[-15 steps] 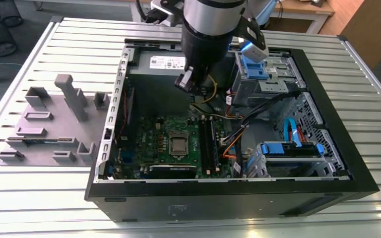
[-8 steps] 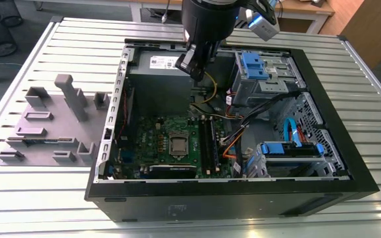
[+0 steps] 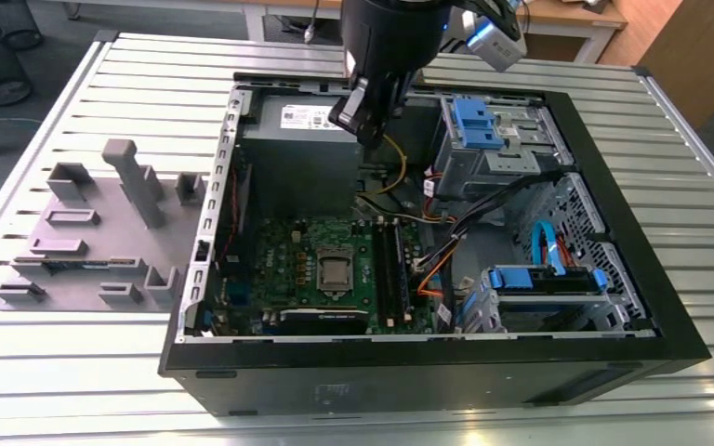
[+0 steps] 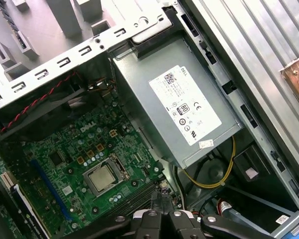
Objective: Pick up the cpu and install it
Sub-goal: 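Install the first cpu locking lever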
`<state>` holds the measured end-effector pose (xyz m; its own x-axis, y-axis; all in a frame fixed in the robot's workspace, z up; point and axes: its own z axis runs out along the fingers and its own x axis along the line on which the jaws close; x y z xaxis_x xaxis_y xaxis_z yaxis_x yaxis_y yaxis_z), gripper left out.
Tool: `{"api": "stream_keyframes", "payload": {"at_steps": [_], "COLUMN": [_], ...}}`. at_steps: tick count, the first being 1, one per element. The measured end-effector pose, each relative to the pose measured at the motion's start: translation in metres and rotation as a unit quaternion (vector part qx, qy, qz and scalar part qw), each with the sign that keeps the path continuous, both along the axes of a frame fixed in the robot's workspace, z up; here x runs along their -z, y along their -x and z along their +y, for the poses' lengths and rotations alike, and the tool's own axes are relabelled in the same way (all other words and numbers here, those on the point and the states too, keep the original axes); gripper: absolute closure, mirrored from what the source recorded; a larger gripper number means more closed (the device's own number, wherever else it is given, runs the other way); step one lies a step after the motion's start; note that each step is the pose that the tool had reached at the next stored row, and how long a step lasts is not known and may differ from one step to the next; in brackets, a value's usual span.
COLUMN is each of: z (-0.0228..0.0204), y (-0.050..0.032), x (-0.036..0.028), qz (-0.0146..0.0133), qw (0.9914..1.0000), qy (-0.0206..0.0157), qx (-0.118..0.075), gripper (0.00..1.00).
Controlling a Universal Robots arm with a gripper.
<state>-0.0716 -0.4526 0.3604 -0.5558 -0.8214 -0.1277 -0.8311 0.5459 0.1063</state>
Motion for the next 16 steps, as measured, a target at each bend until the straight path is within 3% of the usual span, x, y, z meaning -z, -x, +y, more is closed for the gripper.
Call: {"api": "stream_keyframes", "payload": {"at_steps": [16], "z": [0.0000], "y": [0.0000], "x": [0.0027], "qz": [0.0000], "qw": [1.00000], "qy": [0.0000], "qx": [0.000], "gripper": [0.89]}}
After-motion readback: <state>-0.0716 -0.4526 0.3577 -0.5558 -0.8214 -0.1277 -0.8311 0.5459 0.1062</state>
